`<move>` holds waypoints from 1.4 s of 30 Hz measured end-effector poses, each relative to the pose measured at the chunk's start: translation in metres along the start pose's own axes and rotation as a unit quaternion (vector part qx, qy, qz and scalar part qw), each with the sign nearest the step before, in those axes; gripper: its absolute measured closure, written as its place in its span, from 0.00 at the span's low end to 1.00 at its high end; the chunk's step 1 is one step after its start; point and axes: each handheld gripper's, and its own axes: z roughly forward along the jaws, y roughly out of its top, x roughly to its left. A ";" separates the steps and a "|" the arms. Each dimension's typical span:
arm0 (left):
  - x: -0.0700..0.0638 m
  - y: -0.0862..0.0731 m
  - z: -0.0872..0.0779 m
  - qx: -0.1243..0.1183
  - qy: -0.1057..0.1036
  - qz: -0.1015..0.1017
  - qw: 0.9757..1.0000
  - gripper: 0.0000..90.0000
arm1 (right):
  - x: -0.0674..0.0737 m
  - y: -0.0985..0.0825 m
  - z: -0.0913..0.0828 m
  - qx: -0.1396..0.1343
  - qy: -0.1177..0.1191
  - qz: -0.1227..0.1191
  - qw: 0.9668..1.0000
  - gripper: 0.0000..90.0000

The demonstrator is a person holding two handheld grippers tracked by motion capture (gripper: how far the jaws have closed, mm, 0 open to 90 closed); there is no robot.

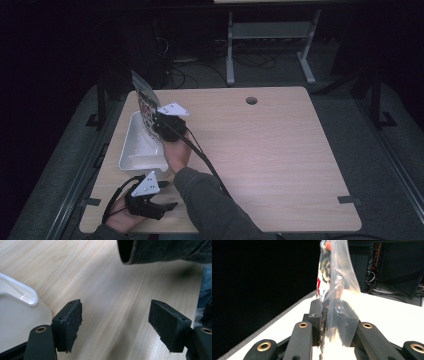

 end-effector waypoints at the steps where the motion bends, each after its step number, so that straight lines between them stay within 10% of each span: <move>1: 0.000 0.000 0.000 0.001 0.000 0.000 1.000 0.29 | -0.001 0.000 -0.001 0.003 0.001 -0.001 1.000 0.82; 10: 0.000 0.000 0.001 0.003 0.000 0.000 1.000 0.29 | -0.011 -0.003 -0.008 0.030 0.021 -0.039 0.999 0.80; 23: 0.000 0.000 0.000 0.002 0.002 -0.001 1.000 0.29 | 0.005 -0.012 -0.007 0.011 -0.042 -0.086 0.995 0.81; 42: 0.000 -0.001 0.000 0.006 0.007 0.003 1.000 0.29 | 0.006 -0.017 -0.002 -0.001 -0.078 -0.014 0.997 0.80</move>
